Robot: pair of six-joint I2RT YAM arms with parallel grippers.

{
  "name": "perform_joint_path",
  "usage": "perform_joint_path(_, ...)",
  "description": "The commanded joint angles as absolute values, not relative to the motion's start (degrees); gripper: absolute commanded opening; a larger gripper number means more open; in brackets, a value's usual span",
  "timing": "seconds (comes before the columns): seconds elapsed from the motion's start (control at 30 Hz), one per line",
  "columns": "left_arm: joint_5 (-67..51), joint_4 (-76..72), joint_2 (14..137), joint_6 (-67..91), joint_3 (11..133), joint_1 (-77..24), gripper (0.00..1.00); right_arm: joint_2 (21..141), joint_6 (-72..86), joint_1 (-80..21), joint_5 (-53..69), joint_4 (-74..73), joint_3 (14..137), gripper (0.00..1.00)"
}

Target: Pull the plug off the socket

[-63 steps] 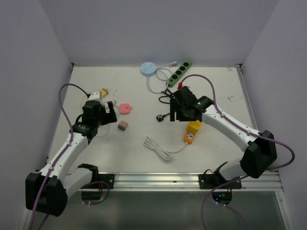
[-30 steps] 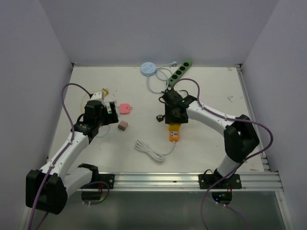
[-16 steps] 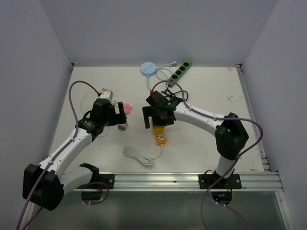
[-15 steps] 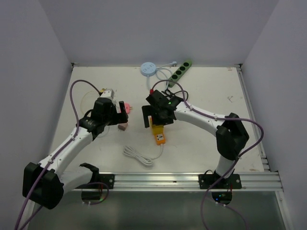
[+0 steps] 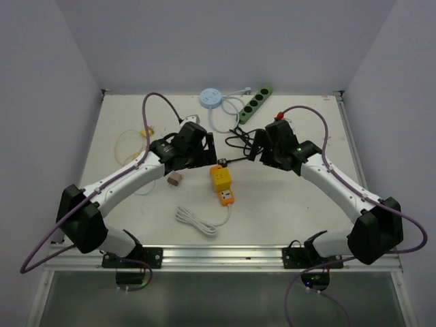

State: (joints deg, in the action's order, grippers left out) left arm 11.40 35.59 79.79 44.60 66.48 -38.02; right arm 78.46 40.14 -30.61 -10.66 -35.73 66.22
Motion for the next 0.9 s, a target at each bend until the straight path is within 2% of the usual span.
perform_joint_path(0.0,15.1,42.0,86.7,50.5,73.1,-41.7,0.95,76.4,41.9,-29.9,-10.9,-32.0,60.6,0.99)
perform_joint_path(0.23,17.4,44.8,98.6,54.2,81.0,-49.1,0.92,76.6,42.8,-27.3,-6.5,-26.4,52.5,0.99)
perform_joint_path(0.5,18.5,46.3,106.1,54.9,86.5,-51.1,0.9,78.2,43.0,-25.2,-0.6,-20.8,47.4,0.99)
perform_joint_path(0.63,19.6,46.3,106.9,55.7,85.3,-51.1,0.86,78.9,42.9,-25.0,2.1,-18.6,45.8,0.98)
perform_joint_path(0.73,19.6,45.8,106.6,56.0,84.5,-51.0,0.81,79.5,42.8,-25.0,4.9,-16.3,44.2,0.97)
perform_joint_path(0.83,19.0,45.2,105.8,56.2,82.9,-51.0,0.7,80.1,42.5,-25.0,8.0,-14.0,43.7,0.96)
perform_joint_path(0.87,18.9,44.4,105.3,56.2,82.3,-51.0,0.61,80.0,42.1,-25.0,8.9,-12.9,43.2,0.96)
